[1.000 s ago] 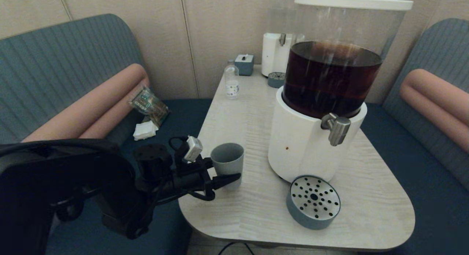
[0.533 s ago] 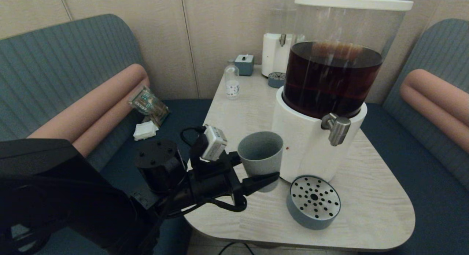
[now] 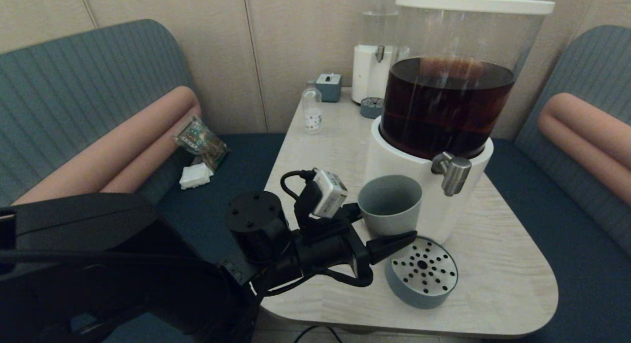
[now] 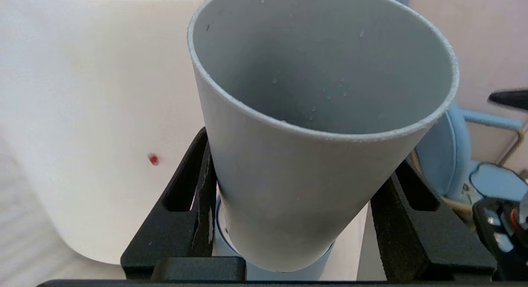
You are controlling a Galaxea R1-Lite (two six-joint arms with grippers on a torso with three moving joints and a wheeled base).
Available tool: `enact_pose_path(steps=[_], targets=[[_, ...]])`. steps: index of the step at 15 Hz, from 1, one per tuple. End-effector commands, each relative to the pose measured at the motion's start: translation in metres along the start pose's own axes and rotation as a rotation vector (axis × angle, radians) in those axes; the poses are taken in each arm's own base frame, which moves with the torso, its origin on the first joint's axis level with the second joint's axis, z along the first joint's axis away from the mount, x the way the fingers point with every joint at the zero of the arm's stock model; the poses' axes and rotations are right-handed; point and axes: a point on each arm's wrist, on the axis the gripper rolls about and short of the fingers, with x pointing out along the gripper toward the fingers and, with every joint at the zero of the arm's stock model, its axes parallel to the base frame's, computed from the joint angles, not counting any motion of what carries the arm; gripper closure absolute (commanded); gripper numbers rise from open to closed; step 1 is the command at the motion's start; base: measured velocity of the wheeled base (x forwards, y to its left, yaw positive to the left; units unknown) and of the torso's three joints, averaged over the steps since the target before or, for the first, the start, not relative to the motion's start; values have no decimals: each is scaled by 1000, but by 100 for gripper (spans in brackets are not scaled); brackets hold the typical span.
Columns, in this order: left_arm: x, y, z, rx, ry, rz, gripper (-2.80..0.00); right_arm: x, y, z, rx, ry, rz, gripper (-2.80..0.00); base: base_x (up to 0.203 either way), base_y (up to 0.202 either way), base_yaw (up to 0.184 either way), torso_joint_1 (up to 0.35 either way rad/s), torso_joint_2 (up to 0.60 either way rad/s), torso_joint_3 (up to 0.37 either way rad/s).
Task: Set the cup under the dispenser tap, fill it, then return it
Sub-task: Place it under the water dispenser
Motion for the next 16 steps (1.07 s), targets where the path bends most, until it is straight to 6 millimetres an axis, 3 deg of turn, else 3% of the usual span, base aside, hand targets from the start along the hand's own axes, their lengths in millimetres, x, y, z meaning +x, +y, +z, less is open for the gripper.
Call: enact_pose_path(steps=[1, 7, 10, 16], targets=[[6, 4, -22, -17, 35, -2, 0, 0, 0, 0, 1, -2, 0, 0, 0, 0, 0, 0, 0, 0], [31, 17, -52, -20, 28, -9, 0, 0, 0, 0, 1, -2, 0, 0, 0, 0, 0, 0, 0, 0], [44, 11, -61, -35, 21, -37, 0, 0, 0, 0, 1, 0, 1, 0, 0, 0, 0, 0, 0, 0], [51, 5, -77, -50, 42, -55, 0, 0, 0, 0, 0, -1, 0, 0, 0, 0, 0, 0, 0, 0]])
